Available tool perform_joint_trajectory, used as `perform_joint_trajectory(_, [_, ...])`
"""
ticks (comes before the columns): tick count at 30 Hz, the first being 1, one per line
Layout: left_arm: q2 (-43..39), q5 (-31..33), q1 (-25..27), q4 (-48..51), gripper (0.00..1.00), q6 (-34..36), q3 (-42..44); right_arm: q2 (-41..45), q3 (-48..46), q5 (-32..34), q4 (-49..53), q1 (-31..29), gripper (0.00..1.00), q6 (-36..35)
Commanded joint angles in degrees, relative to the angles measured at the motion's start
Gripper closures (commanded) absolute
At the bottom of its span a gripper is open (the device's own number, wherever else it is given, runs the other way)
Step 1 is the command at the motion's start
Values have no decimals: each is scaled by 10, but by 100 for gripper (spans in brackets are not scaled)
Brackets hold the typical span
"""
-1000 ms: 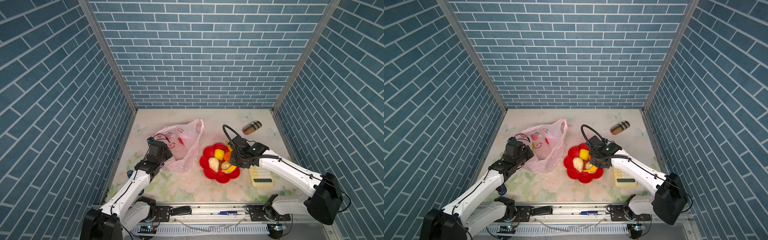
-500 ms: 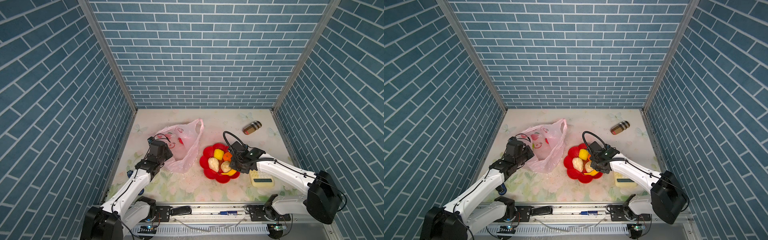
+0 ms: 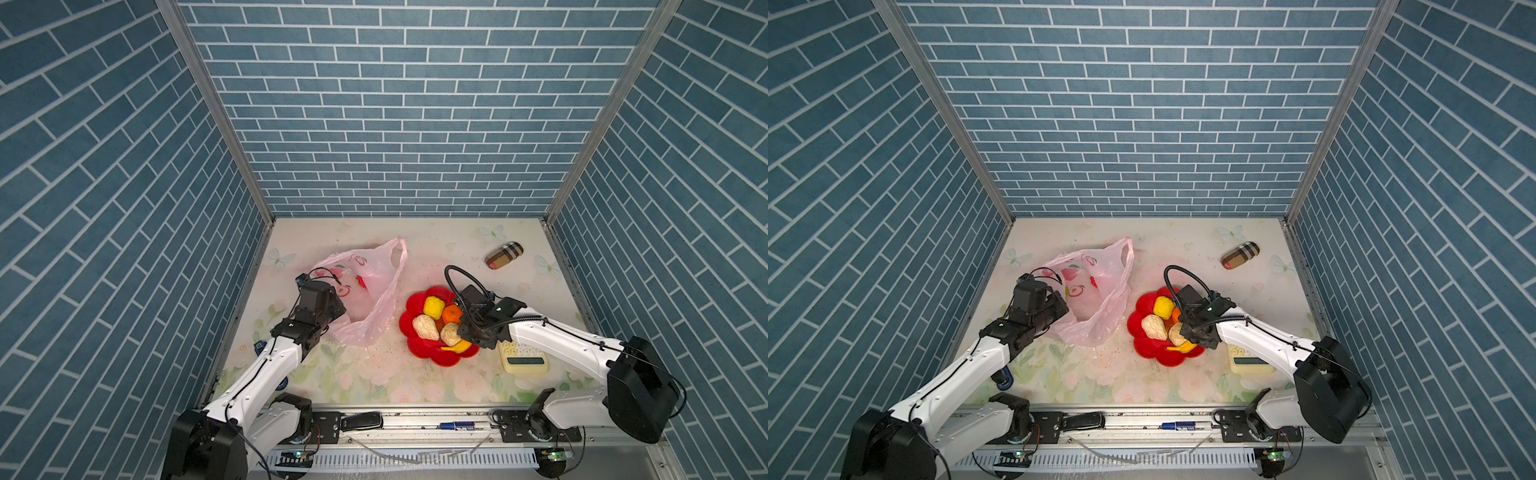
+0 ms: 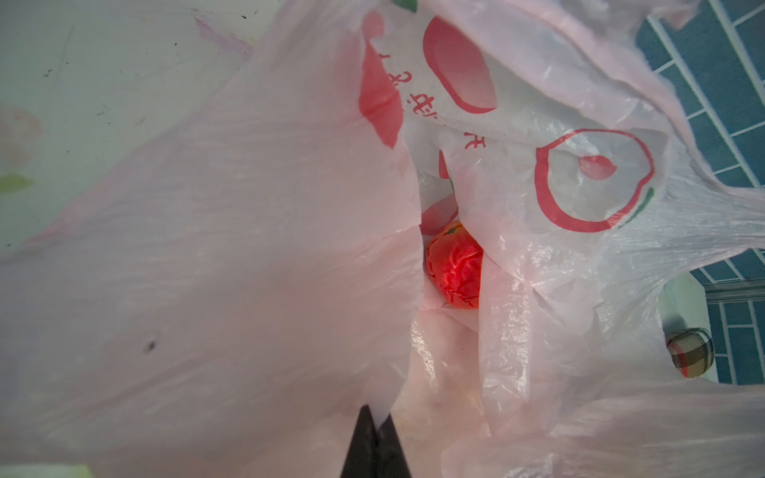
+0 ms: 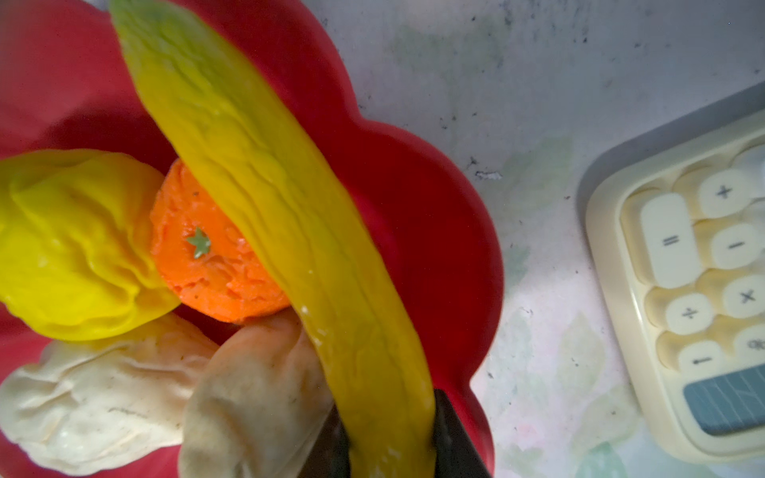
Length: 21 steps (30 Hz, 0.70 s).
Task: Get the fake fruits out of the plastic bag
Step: 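Lower the banana onto the red plate and open the right gripper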
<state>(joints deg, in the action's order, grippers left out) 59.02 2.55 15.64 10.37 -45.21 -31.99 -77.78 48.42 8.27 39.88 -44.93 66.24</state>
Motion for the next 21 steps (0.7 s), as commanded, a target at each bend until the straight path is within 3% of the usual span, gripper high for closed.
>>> perform_joint_trajectory(1, [4, -4, -4, -9, 96, 9, -7, -6, -10, 3, 5, 1, 73, 27])
perform_joint_trajectory(21, [10, -15, -10, -14, 97, 12, -9, -5, -5, 6, 19, 2, 57, 23])
